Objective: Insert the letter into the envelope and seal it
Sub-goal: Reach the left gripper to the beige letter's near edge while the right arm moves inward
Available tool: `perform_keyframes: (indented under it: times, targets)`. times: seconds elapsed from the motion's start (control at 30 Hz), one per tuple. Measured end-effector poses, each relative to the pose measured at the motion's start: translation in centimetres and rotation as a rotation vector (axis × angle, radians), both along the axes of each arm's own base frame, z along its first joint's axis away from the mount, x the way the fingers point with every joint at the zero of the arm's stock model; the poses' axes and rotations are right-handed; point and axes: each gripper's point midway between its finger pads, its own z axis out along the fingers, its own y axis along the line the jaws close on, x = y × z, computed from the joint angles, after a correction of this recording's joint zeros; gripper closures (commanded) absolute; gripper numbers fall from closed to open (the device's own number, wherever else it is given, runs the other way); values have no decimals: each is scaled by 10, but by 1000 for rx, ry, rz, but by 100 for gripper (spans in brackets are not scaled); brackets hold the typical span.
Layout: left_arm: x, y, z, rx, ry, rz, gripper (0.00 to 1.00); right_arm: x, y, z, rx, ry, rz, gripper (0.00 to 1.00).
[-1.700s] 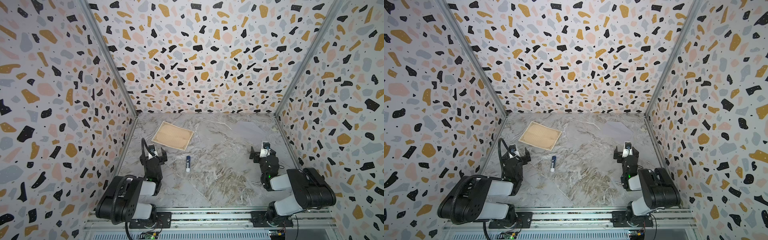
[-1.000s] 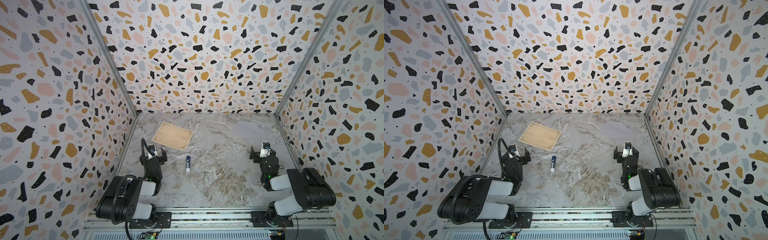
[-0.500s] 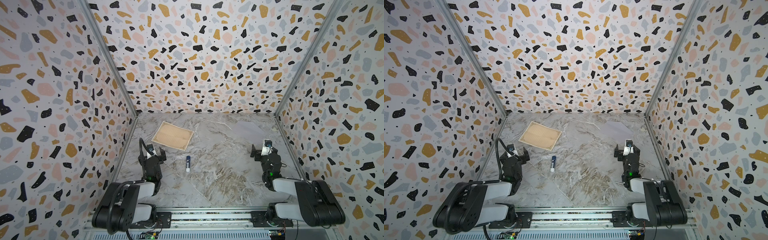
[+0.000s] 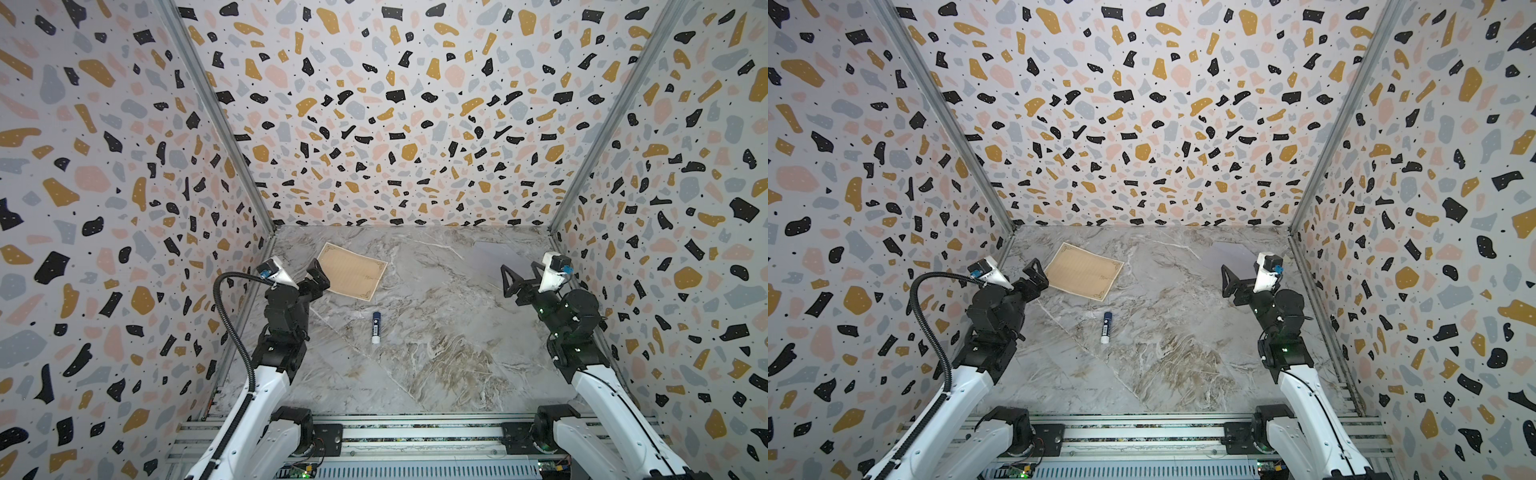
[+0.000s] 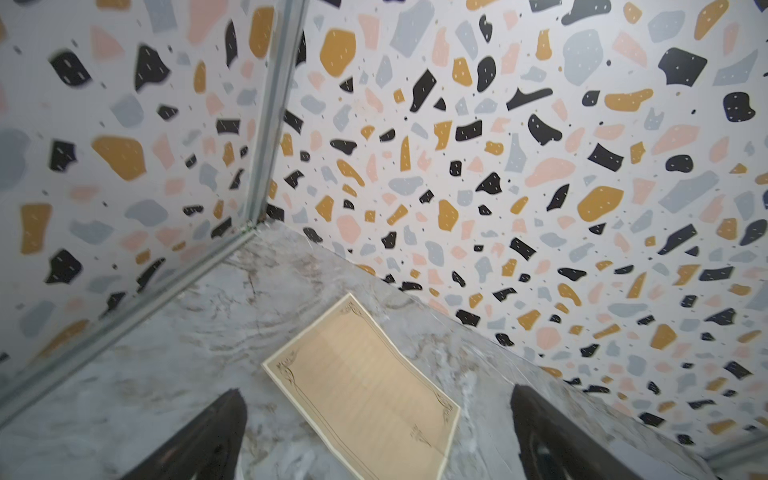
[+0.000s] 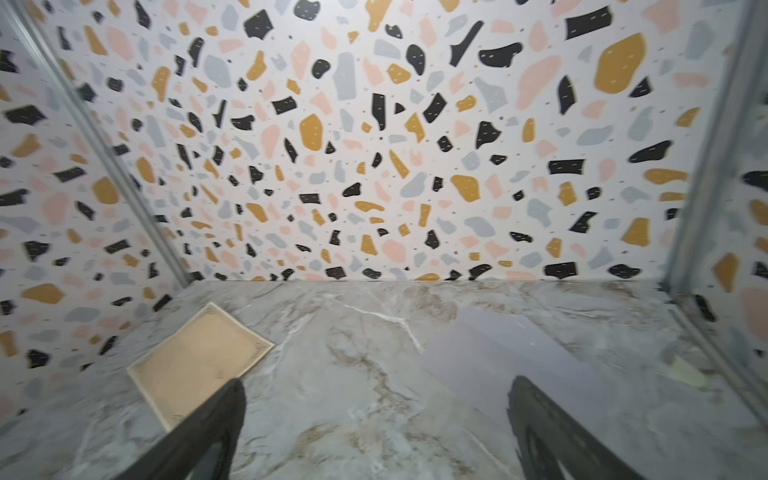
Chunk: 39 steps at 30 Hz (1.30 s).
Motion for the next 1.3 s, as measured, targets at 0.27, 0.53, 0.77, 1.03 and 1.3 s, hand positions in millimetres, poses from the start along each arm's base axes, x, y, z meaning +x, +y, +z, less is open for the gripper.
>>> perform_keyframes:
  times: [0.27,0.53,0.77,1.03,1.3]
  targets:
    - [-8,-37,-58,-285,192,-149,0,-39,33,-17,57,134,230,1]
    - [-23,-47,-131,-468,355,-127,1,-58,47,-26,96,188,341,1]
    - [-5,-62,-155,-626,405,-139,1,-64,54,-48,140,255,387,1]
    - [10,-81,-178,-740,485,-151,5,-62,58,-51,150,261,409,1]
    - [31,-109,-197,-798,565,-210,11,-58,59,-54,150,269,412,1]
